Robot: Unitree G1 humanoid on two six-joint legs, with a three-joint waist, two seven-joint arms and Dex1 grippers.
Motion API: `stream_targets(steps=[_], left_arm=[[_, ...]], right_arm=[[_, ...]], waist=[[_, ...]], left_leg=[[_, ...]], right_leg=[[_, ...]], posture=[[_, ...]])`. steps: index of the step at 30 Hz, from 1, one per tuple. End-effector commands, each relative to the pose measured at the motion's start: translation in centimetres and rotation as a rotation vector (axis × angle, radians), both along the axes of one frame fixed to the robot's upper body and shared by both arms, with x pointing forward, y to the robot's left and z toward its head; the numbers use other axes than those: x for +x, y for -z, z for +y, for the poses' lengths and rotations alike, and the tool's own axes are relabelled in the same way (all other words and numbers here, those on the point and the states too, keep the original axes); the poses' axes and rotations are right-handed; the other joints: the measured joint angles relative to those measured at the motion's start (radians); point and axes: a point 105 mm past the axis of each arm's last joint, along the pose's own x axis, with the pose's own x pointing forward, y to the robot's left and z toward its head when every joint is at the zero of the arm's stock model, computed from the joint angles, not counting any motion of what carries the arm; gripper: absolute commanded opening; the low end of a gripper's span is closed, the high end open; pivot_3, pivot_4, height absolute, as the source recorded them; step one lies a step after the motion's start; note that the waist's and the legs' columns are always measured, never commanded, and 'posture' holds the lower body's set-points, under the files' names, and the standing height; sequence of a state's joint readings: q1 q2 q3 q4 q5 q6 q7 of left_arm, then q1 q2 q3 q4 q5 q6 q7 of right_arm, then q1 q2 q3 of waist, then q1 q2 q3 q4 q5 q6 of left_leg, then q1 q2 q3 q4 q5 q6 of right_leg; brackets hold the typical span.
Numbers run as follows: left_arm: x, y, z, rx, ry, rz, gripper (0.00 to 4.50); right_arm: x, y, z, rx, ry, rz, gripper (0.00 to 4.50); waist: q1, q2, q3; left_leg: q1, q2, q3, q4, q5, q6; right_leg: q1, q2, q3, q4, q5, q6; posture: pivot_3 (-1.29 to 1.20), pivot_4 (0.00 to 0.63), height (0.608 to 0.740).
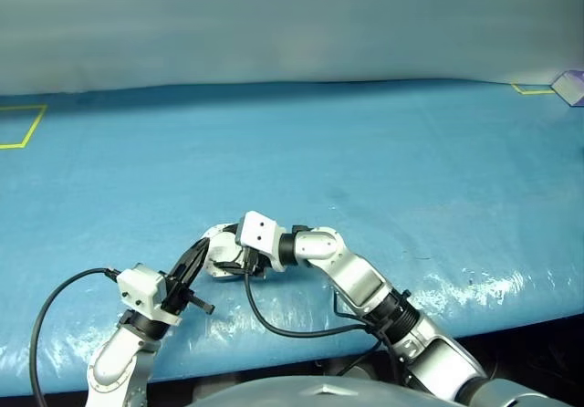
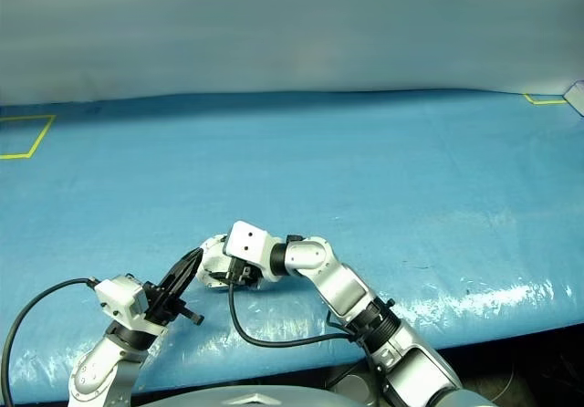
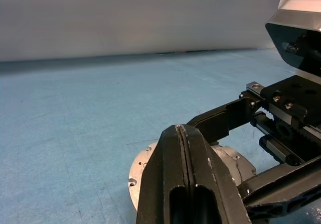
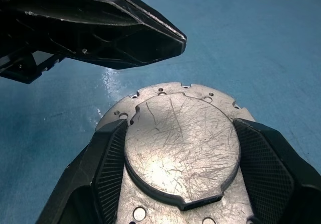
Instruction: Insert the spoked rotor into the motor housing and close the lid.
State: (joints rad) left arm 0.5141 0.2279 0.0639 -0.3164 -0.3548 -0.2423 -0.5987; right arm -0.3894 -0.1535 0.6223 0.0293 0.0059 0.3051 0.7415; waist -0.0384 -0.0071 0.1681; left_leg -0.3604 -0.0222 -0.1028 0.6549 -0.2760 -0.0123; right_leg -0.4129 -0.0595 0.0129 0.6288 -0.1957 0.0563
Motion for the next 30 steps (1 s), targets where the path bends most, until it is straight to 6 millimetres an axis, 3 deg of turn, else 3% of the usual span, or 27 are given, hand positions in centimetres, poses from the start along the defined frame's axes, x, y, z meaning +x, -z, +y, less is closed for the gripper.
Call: stream_targets(steps=[1,5,11,20,30], left_arm=[[0.1,-0.1,-0.1,0.006,0.011,-0.004,0.0],[0.7,0.1,0.8,0.029,-0.047,0.054,0.0],[2.1,-1.9,3.2,-0.066,-0.159,0.1,0.0],[2.3,-4.1,2.5,-0.307,0.033,0.301,0.0],[2.4,-1.9,1.9,-0.299,0.079,0.527,0.0]], right_arm=[[-0.4,2.1,-0.7,-0.086,0.01,0.066,3.01],[-0.9,2.1,-0.5,-0.091,-0.012,0.08,3.01],[-0.8,1.9,-0.5,-0.089,-0.005,0.082,3.01],[-0.7,1.9,-0.5,-0.089,0.005,0.082,3.01],[-0.4,1.8,-0.6,-0.082,0.025,0.082,3.01]], waist=[[0.0,0.0,0.0],[0.001,0.001,-0.001],[0.001,0.0,-0.001],[0.0,0.0,-0.001],[0.001,0.0,-0.001]], left_leg=[[0.0,0.0,0.0,0.0,0.0,0.0],[0.0,0.0,0.0,0.0,0.0,0.0],[0.0,0.0,-0.001,-0.001,0.0,0.0],[0.0,-0.001,-0.001,-0.001,0.0,0.0],[0.0,-0.001,-0.001,-0.001,0.0,-0.001]], right_leg=[[0.0,0.0,0.0,0.0,0.0,0.0],[0.0,0.0,0.0,0.0,0.0,0.0],[0.0,0.0,0.0,0.0,0.0,0.0],[0.0,0.0,0.0,0.0,0.0,0.0],[0.0,0.0,0.0,0.0,0.0,0.0]], posture=[[0.0,0.15,0.74],[0.0,0.15,0.74],[0.0,0.15,0.74],[0.0,0.15,0.74],[0.0,0.15,0.74]])
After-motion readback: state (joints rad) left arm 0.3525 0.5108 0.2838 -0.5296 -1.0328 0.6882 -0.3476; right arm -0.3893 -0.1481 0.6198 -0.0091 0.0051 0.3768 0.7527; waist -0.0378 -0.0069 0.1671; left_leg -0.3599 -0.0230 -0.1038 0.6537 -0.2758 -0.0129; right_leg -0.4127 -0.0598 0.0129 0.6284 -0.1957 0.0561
